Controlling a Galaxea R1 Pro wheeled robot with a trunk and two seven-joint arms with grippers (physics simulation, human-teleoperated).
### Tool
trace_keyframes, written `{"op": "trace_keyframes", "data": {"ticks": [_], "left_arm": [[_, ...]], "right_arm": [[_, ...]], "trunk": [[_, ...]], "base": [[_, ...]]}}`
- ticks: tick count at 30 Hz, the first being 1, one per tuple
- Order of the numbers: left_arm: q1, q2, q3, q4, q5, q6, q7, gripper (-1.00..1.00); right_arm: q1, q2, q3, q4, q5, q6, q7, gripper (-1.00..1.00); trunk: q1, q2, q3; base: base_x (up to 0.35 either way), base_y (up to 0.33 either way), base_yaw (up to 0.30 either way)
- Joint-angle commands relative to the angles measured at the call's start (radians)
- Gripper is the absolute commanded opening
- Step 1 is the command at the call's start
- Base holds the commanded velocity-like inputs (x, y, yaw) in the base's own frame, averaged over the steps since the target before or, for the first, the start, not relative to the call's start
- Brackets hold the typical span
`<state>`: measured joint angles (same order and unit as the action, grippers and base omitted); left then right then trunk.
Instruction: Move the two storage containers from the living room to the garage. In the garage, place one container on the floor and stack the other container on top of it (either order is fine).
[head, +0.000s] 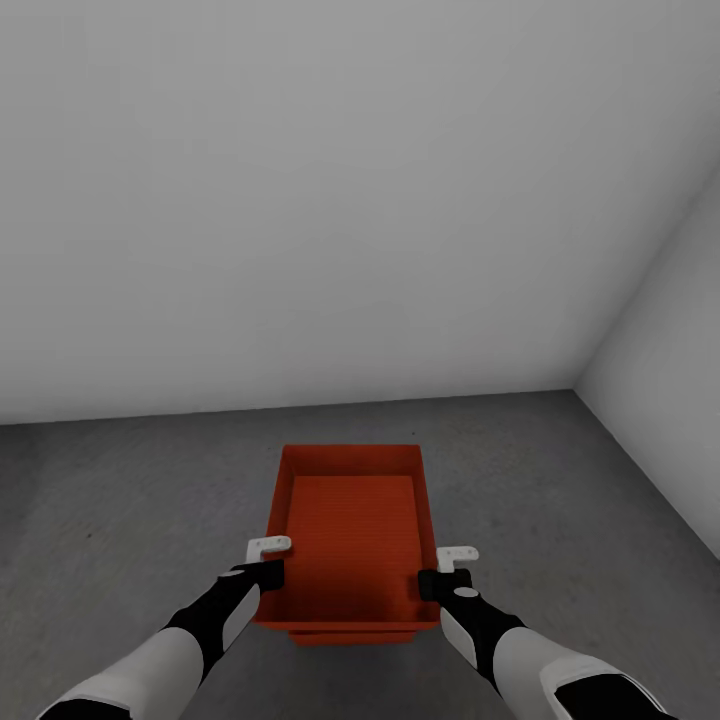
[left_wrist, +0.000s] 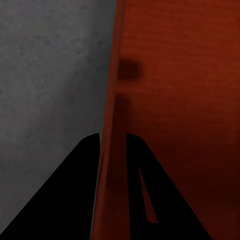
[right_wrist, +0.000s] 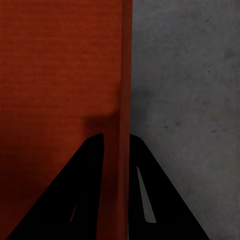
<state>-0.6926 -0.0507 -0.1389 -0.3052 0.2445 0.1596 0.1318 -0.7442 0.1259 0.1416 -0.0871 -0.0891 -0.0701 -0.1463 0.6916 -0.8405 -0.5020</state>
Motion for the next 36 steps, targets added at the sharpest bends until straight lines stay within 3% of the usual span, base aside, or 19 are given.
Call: {"op": "trace_keyframes", "data": {"ticks": [1, 36], "left_arm": [[-0.001, 0.0, 0.018, -0.051, -0.014, -0.008, 0.077, -1.0], [-0.001, -0.001, 0.018, -0.051, -0.016, -0.008, 0.078, -1.0]], "right_arm": [[0.0, 0.0, 0.007, 0.004, -0.017, -0.005, -0.006, -1.0], [0.0, -0.001, 0.007, 0.004, -0.018, -0.002, -0.005, -1.0]], "trunk": [[0.0, -0.001, -0.001], [0.0, -0.001, -0.001]], "base": [[0.0, 0.0, 0.0], [0.037, 0.0, 0.013]]}}
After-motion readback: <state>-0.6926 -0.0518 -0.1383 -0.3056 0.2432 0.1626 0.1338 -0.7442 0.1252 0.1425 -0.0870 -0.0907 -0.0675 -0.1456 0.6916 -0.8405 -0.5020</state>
